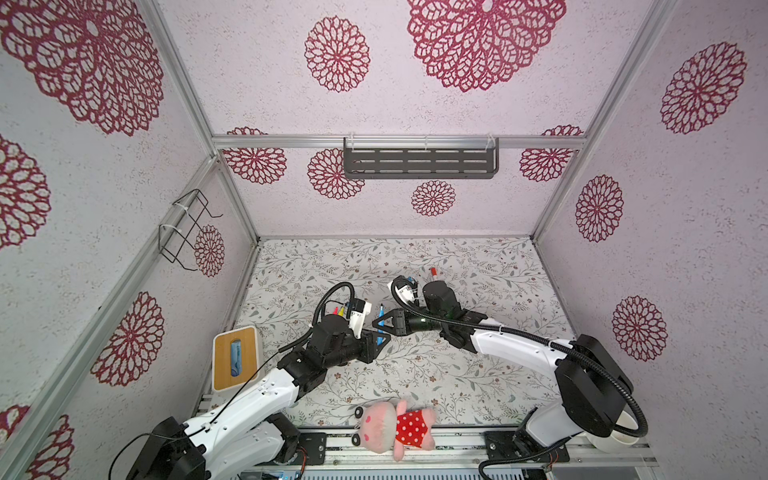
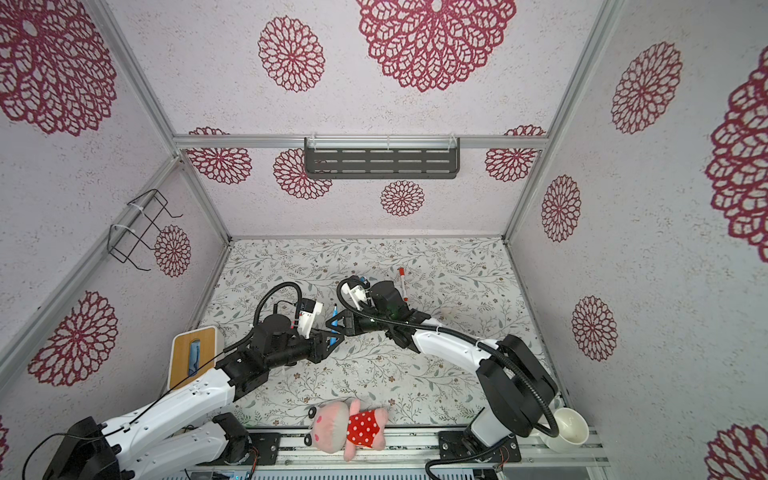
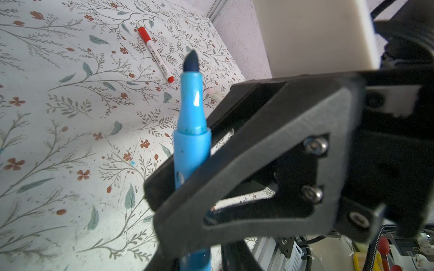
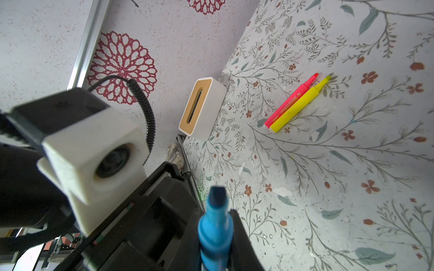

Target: Insert the pens into the pen caps

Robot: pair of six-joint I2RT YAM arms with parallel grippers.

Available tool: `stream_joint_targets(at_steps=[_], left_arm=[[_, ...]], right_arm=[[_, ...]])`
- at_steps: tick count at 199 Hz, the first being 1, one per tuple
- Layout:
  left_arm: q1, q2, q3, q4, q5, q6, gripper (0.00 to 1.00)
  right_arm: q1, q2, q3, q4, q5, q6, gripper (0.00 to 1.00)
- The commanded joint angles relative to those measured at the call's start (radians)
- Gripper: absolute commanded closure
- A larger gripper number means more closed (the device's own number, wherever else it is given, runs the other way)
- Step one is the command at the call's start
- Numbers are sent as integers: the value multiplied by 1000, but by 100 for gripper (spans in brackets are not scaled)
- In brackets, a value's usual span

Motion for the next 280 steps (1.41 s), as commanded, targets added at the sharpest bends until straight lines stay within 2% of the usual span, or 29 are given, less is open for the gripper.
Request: stream_joint_targets(at_steps=[1, 78, 111, 132, 144, 170, 186, 193, 206, 221, 242, 280], left_arm=[[7, 2, -12, 45, 27, -7, 70], [15, 6, -17, 51, 32, -12, 73], [17, 5, -17, 47, 32, -10, 86], [21, -1, -18, 42, 25, -7, 100], [21, -5, -22, 39, 21, -3, 100], [22, -17, -27, 39, 8, 1, 100], [22, -25, -29, 33, -2, 5, 100], [23, -30, -30, 29, -10, 8, 100], [23, -39, -28, 16, -24, 15, 100], [23, -57, -28, 3, -41, 19, 100], [23, -89, -40, -7, -66, 23, 100], [27, -136, -59, -12, -97, 23, 100]], right_arm=[[6, -27, 44, 66, -17, -4, 91], [7, -31, 36, 84, 3, -5, 91], [6, -38, 26, 99, 21, -5, 91], [6, -45, 21, 97, 24, -4, 87], [7, -50, 17, 98, 29, -4, 85], [7, -68, 12, 88, 48, -5, 75], [7, -88, 11, 71, 73, -9, 64], [5, -99, 9, 64, 86, -12, 57], [6, -123, 2, 50, 113, -19, 38], [3, -158, -1, 8, 146, -40, 28], [-6, -227, -7, -98, 245, -71, 22], [-58, -374, -13, -343, 488, -118, 20]])
